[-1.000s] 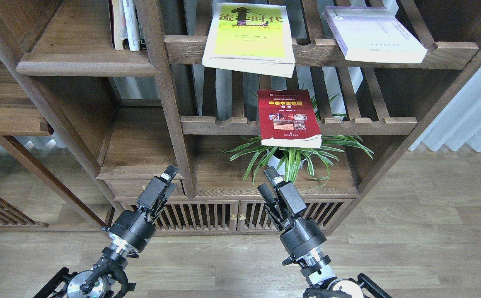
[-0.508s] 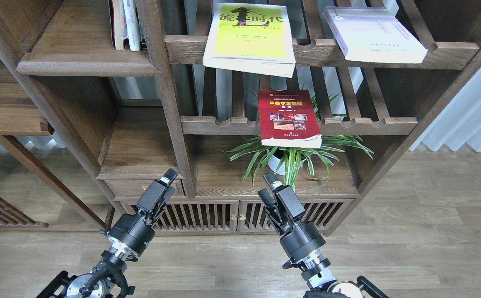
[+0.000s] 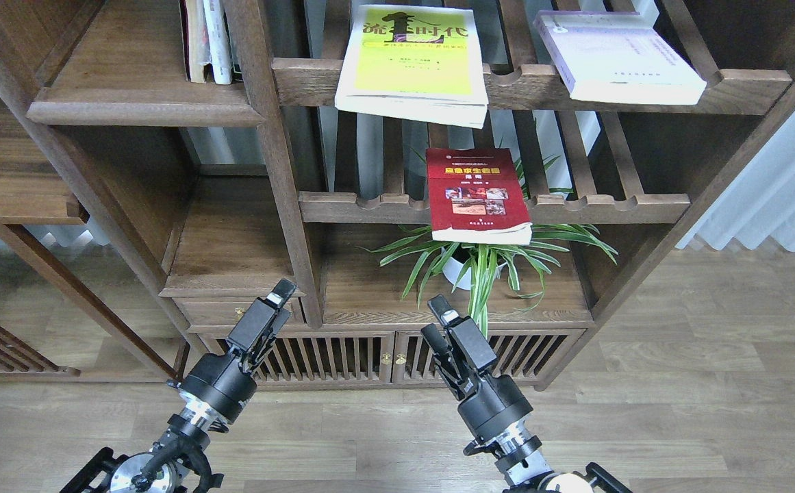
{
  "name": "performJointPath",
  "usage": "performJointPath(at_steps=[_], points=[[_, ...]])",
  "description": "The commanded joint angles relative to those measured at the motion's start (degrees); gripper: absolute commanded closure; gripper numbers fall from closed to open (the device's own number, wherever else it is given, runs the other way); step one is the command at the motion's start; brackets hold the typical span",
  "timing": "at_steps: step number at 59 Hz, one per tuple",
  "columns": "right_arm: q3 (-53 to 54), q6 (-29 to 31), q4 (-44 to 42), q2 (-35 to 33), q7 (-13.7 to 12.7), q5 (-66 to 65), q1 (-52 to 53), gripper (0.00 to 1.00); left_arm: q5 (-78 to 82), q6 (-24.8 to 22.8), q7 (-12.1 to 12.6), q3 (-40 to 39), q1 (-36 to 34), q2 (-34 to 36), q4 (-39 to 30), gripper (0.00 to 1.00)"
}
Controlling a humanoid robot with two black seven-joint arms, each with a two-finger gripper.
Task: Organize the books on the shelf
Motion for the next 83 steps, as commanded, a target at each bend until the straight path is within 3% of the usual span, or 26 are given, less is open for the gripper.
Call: performJointPath(at_steps=[1,63,83], points=[[-0.01,0.0,0.0,0.0,-0.01,0.0,0.0,0.01,0.0,0.0,0.0,0.01,-0.02,0.0,0.0,0.0],[1.75,0.0,-0.17,0.0,0.17,0.18,-0.97,0.01,-0.09,0.0,0.0,-0.17,0.68,0.0,-0.44,0.0],[7.37,0.0,0.35,0.0,-0.01,0.44,-0.62,0.01,0.0,0.0,0.0,-0.17,0.95,0.0,-0.7,0.0]])
